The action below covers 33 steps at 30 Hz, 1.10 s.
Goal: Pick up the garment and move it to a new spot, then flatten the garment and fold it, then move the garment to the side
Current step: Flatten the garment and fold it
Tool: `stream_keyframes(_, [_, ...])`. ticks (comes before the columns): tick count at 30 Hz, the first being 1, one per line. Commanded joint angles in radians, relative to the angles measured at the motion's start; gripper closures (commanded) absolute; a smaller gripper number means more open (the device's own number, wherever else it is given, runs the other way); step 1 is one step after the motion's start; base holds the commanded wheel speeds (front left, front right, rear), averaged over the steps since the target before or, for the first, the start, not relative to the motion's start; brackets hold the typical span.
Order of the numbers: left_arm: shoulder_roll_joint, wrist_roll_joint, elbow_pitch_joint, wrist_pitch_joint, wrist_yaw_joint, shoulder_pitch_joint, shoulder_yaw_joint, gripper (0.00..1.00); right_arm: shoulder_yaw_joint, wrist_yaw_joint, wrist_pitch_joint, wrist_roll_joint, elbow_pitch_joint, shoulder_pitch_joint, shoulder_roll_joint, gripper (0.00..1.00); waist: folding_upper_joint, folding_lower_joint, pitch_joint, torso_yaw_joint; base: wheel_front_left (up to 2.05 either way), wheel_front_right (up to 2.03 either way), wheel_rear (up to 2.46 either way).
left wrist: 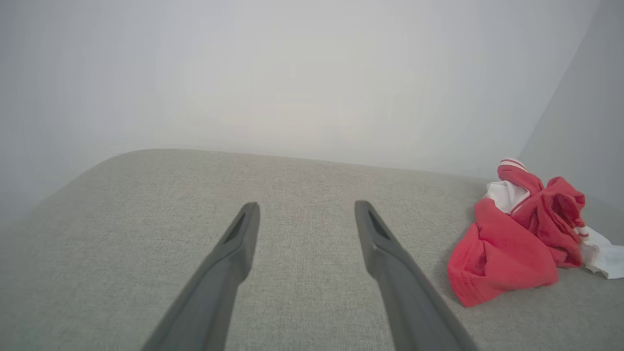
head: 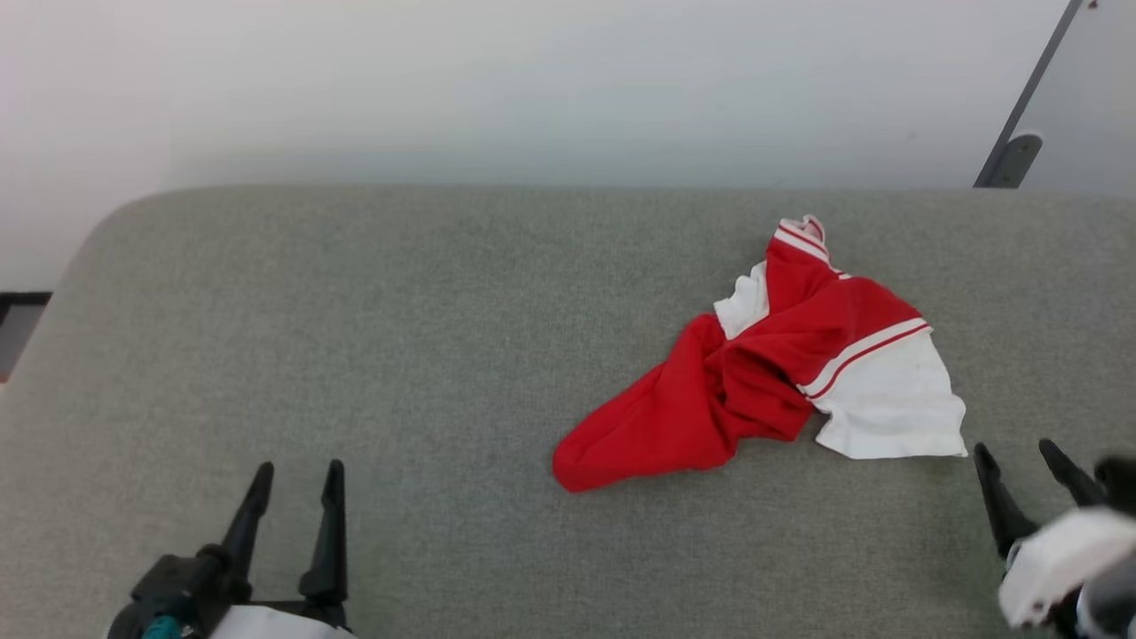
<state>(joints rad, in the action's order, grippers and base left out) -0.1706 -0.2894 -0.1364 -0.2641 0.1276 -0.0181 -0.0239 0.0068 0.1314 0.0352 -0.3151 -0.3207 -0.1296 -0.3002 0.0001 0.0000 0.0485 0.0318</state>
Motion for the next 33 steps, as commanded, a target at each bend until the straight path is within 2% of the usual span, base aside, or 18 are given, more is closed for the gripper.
stream_keyframes(1, [0.006, 0.004, -0.003, 0.000, 0.002, 0.011, -0.001, 0.00, 0.012, -0.001, -0.040, -0.008, -0.005, -0.028, -0.017, 0.00, -0.0001, 0.0000, 0.019, 0.004, 0.00, 0.00, 0.00])
stream_keyframes(8, [0.051, 0.005, -0.044, 0.000, 0.004, 0.060, 0.034, 0.00, 0.116, -0.001, -0.553, -0.153, -0.078, -0.194, -0.148, 0.00, -0.0001, 0.0000, 0.093, 0.036, 0.00, 0.00, 0.00])
stream_keyframes(11, [0.064, -0.001, -0.056, 0.000, 0.004, 0.087, 0.049, 0.00, 0.149, -0.001, -0.712, -0.213, -0.077, -0.260, -0.185, 0.00, -0.0001, 0.0000, 0.131, 0.054, 0.00, 0.00, 0.00])
stream_keyframes(15, [0.075, -0.008, -0.066, 0.000, 0.004, 0.121, 0.071, 0.00, 0.166, -0.001, -0.813, -0.210, -0.090, -0.325, -0.206, 0.00, -0.0001, 0.0000, 0.181, 0.074, 0.00, 0.00, 0.00])
stream_keyframes(21, [0.085, -0.013, -0.073, 0.000, 0.004, 0.163, 0.091, 0.00, 0.233, -0.002, -0.886, -0.178, -0.110, -0.370, -0.222, 0.00, -0.0001, 0.0000, 0.233, 0.092, 0.00, 0.00, 0.00])
stream_keyframes(22, [0.086, -0.013, -0.074, 0.000, 0.004, 0.168, 0.093, 0.00, 0.233, -0.002, -0.873, -0.181, -0.111, -0.374, -0.222, 0.20, -0.0001, 0.0000, 0.238, 0.093, 0.00, 0.00, 0.00])
stream_keyframes(24, [0.085, -0.014, -0.076, 0.000, 0.004, 0.179, 0.097, 0.00, 0.233, -0.002, -0.843, -0.173, -0.114, -0.383, -0.228, 0.94, -0.0001, 0.0000, 0.247, 0.092, 0.00, 0.00, 0.00])
stream_keyframes(25, [0.084, -0.014, -0.076, 0.000, 0.004, 0.184, 0.098, 0.00, 0.231, -0.002, -0.828, -0.169, -0.119, -0.386, -0.232, 1.00, -0.0001, 0.0000, 0.251, 0.090, 0.00, 0.00, 0.00])
stream_keyframes(29, [0.077, -0.016, -0.074, 0.000, 0.004, 0.200, 0.105, 0.00, 0.197, -0.002, -0.768, -0.148, -0.150, -0.395, -0.263, 1.00, -0.0001, 0.0000, 0.269, 0.077, 0.00, 0.00, 0.00])
stream_keyframes(33, [0.068, -0.017, -0.073, 0.000, 0.004, 0.222, 0.122, 0.00, 0.145, -0.003, -0.724, -0.114, -0.194, -0.418, -0.324, 1.00, -0.0001, 0.0000, 0.295, 0.068, 0.00, 0.00, 0.00])
